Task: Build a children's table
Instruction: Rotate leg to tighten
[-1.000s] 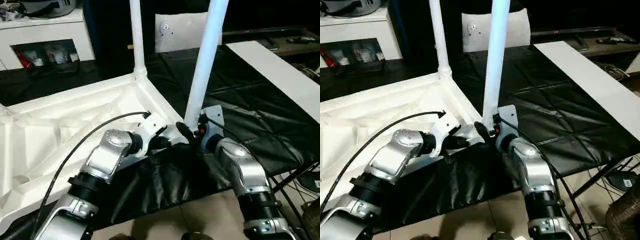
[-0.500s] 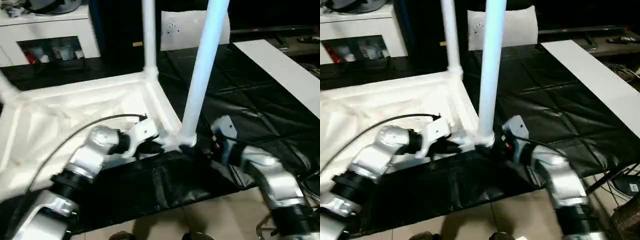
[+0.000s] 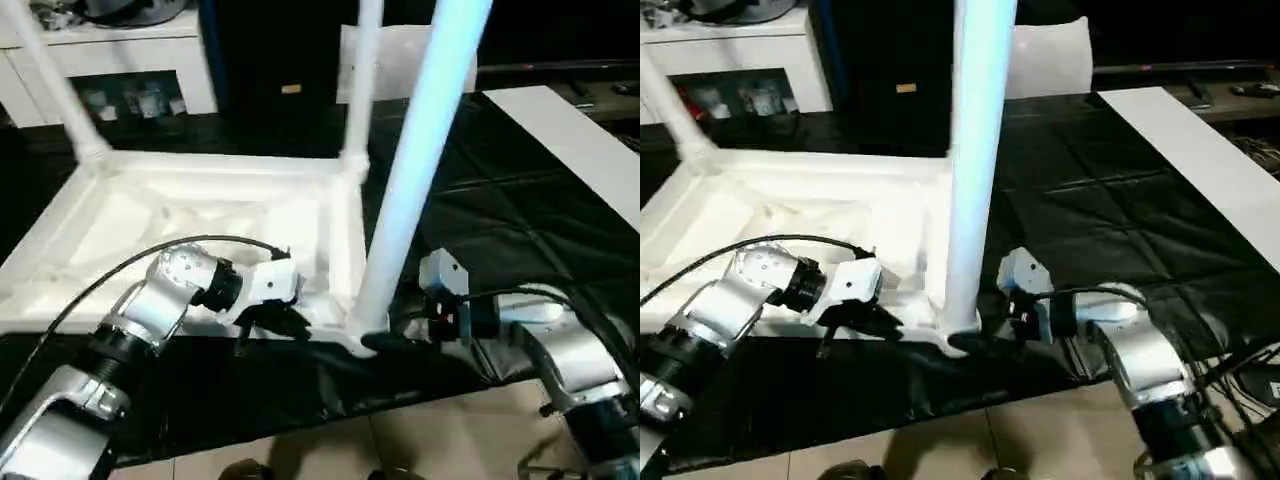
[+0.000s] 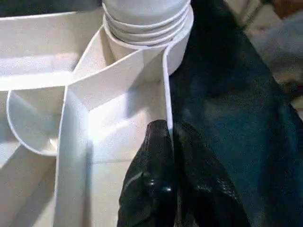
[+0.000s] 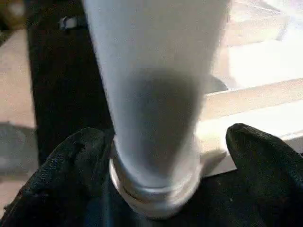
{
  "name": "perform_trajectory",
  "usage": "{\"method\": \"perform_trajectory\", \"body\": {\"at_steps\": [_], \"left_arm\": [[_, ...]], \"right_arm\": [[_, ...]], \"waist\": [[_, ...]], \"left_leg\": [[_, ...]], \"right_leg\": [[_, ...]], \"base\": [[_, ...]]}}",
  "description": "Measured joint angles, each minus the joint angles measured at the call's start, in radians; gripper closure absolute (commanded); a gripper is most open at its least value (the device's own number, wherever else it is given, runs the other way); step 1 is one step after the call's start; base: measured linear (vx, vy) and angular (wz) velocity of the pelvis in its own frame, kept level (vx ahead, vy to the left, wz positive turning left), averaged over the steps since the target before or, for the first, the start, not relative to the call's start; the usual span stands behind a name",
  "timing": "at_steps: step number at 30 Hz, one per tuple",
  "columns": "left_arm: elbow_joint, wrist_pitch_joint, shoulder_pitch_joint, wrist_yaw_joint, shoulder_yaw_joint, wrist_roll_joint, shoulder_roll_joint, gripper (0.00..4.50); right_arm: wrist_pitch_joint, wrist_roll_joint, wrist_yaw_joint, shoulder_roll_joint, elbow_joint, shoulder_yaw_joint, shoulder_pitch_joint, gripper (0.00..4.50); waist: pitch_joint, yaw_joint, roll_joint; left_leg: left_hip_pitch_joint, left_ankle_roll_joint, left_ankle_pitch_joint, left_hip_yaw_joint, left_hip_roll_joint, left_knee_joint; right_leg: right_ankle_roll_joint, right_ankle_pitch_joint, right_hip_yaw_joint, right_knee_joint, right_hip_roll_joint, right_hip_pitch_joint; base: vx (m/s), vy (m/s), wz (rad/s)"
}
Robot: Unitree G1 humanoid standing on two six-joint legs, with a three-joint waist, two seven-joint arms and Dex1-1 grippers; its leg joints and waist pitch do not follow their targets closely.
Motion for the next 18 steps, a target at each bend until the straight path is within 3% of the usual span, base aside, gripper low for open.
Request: {"method": "perform_trajectory", "body": {"at_steps": [6,18], "left_arm": [[0.005,-0.03,-0.008,-0.045,-0.016,0.0,0.0,4.5],[0.049,-0.077,-0.027,-0.06,-0.033,0.007,-0.008,4.5]], "right_arm": [[0.006,0.009,0.074,-0.004,0.005,0.039,-0.013,0.45],[0.007,0.02,0.119,0.004,0.023,0.068,-0.036,1.42]], "waist": [[-0.001,0.015,-0.001],[-0.004,0.017,-0.006]], "left_leg": [[0.0,0.0,0.0,0.001,0.0,0.001],[0.0,0.0,0.0,0.001,0.0,0.002]], "right_leg": [[0.0,0.0,0.0,0.001,0.0,0.0],[0.0,0.0,0.0,0.001,-0.001,0.001]], "base": [[0.0,0.0,0.0],[0.0,0.0,0.0]]}}
